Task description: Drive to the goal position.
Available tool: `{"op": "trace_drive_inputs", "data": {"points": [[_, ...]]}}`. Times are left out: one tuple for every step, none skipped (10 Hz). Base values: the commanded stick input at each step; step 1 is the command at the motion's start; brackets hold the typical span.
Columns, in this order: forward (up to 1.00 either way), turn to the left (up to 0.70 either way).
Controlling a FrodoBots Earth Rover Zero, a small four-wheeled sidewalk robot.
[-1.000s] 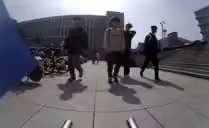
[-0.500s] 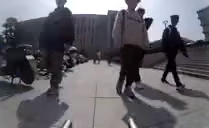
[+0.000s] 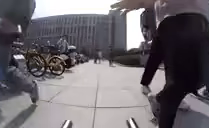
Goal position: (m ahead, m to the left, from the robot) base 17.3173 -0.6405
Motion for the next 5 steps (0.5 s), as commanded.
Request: {"op": "trace_drive_inputs", "data": {"points": [[0.7, 0.01], [0.7, 0.01], [0.7, 0.0], [0.7, -0.06], [0.7, -0.13]]}}
